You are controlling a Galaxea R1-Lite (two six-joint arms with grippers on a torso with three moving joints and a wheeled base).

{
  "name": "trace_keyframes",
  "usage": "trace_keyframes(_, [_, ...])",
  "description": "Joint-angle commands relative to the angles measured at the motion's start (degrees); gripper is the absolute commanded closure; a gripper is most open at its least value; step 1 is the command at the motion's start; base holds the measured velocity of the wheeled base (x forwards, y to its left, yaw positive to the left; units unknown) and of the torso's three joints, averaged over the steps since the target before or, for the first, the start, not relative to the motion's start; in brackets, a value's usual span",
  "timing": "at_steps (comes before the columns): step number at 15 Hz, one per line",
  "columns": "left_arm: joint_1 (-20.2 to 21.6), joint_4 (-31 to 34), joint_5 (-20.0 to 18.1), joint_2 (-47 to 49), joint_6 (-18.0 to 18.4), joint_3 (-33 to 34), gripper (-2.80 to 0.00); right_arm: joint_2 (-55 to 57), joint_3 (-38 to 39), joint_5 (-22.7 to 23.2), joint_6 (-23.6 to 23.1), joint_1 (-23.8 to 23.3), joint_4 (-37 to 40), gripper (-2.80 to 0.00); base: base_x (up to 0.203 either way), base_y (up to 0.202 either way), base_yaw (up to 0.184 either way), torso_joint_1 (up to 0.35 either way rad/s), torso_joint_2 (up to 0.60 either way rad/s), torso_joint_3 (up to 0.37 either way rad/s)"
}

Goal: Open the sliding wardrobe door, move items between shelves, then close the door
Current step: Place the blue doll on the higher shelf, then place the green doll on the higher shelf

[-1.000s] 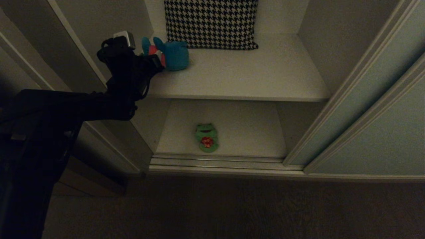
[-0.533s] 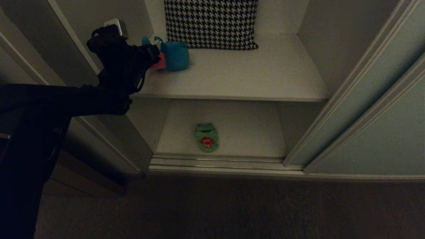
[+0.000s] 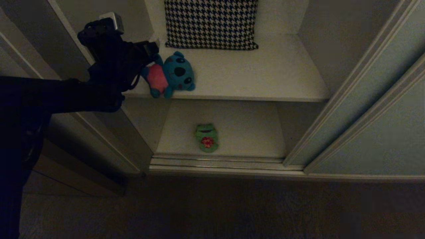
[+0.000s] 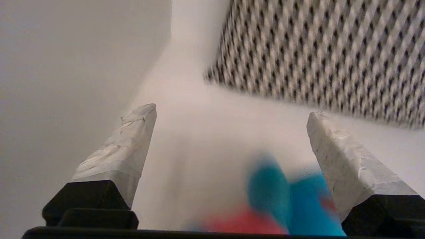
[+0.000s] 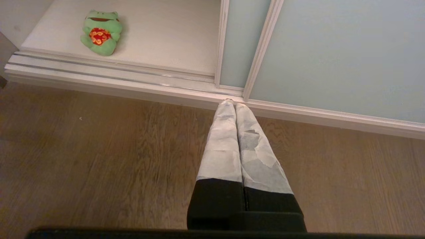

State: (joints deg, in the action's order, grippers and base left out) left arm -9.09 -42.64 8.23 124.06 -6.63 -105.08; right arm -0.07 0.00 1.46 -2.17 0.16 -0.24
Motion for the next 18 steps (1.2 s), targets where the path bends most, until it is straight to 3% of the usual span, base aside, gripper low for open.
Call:
trace_keyframes(1, [-0.3, -0.4, 0.3, -0.3, -0.5, 1.6, -2.8, -0.1, 0.0, 0.0, 0.0, 0.0, 0.0, 0.0, 0.0, 0.0, 0.0, 0.0, 0.0, 0.0])
trace_keyframes(7, [-1.3, -0.9, 1.1, -5.1, -2.2, 2.5, -2.8, -0.1, 0.0, 0.0, 0.0, 0.0, 0.0, 0.0, 0.0, 0.0, 0.0, 0.0, 0.0, 0.0])
trace_keyframes(10, [-2.9, -0.3, 1.0, -8.9, -2.5, 8.2, -2.8, -0.1, 0.0, 0.0, 0.0, 0.0, 0.0, 0.0, 0.0, 0.0, 0.0, 0.0, 0.0, 0.0])
trace_keyframes(11, [-3.3, 1.4, 0.8, -9.6, -2.6, 9.5, 0.0, -0.1, 0.0, 0.0, 0.0, 0.0, 0.0, 0.0, 0.0, 0.0, 0.0, 0.0, 0.0, 0.0])
trace_keyframes(18, [-6.8, 22.0, -1.7, -13.0, -3.8, 12.3, 0.0, -0.1, 0.0, 0.0, 0.0, 0.0, 0.0, 0.0, 0.0, 0.0, 0.0, 0.0, 0.0, 0.0])
